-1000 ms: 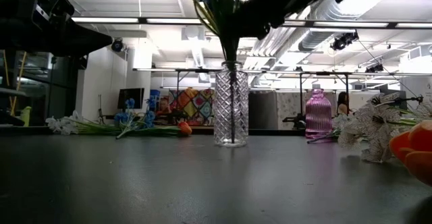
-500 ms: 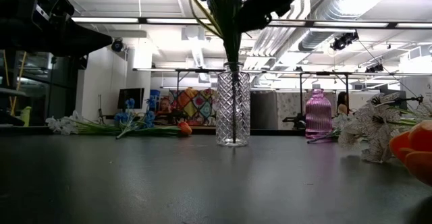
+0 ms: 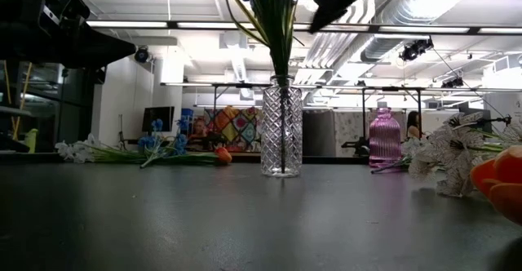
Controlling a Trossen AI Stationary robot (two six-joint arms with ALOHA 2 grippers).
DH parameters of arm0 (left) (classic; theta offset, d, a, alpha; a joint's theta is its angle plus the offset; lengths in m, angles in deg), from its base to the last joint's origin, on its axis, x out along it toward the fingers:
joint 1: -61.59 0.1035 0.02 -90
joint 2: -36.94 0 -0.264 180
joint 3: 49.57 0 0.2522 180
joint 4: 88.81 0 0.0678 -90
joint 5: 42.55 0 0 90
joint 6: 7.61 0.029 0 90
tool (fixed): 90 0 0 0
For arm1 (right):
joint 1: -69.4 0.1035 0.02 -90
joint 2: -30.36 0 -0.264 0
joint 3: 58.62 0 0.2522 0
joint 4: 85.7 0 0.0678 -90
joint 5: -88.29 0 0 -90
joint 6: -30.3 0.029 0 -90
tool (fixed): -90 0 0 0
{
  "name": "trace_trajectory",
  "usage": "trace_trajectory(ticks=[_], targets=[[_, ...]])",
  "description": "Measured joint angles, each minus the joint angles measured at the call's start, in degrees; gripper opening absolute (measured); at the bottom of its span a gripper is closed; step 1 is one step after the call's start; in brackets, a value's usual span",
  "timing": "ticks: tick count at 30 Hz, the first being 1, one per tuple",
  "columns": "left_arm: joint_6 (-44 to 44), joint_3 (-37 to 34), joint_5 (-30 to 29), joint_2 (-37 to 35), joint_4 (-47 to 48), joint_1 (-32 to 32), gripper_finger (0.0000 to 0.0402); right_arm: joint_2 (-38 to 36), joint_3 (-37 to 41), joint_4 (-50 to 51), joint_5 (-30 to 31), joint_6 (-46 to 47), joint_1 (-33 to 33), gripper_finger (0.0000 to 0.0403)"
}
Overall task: Sort flowers into vase by color
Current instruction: Put the blue flowers into the top transparent vase
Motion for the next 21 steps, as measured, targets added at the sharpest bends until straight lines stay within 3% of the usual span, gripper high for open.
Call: trace_trajectory(ticks=[6, 11, 15, 21], targets=[[0.0, -0.01, 0.02, 0.0, 0.0, -0.02, 0.0001, -6.2, 3.17, 11.64, 1.38, 4.85, 0.0, 0.0263], [0.0, 0.0, 0.01, -0.02, -0.02, 0.0, 0.0001, -15.3, 11.4, 11.61, 4.98, 13.81, 0.02, 0.0263], [0.0, 0.0, 0.02, -0.01, -0.01, -0.01, 0.0001, -21.89, 19.92, 6.47, 7.21, 25.83, 0.02, 0.0263], [0.0, -0.02, 0.02, -0.02, -0.02, 0.0, 0.0001, -26.56, 33.54, -12.37, 7.23, 45.31, 0.0, 0.0263]])
